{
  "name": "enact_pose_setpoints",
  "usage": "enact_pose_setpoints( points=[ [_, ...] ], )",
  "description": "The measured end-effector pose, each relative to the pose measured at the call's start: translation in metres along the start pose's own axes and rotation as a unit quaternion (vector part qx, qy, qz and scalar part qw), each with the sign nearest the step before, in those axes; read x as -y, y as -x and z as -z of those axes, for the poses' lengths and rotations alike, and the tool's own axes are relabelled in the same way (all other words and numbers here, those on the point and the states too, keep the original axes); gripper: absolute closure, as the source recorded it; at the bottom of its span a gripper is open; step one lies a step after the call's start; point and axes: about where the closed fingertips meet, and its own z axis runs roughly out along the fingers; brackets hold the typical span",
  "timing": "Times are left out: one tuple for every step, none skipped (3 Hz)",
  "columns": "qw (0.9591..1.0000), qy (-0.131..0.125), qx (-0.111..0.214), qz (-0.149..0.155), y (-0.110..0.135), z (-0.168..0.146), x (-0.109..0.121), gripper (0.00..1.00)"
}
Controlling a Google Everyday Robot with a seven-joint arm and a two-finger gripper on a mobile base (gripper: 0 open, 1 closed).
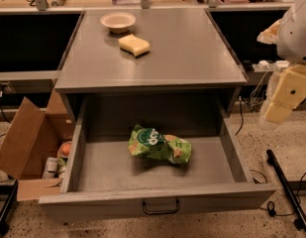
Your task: Pick green rice chip bag from top drawer and place on counter
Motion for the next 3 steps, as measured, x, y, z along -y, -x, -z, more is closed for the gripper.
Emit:
enact_pose_setpoints(
  points=[
    [1.0, 0.0, 0.0, 0.0, 0.0, 0.0, 0.0, 0.0],
    [0.9994, 0.033, 0.003, 0.007, 0.019, -0.031, -0.011, 0.0],
    [0.998, 0.062, 0.01, 0.008, 0.028, -0.063, -0.02, 0.0]
  ],
)
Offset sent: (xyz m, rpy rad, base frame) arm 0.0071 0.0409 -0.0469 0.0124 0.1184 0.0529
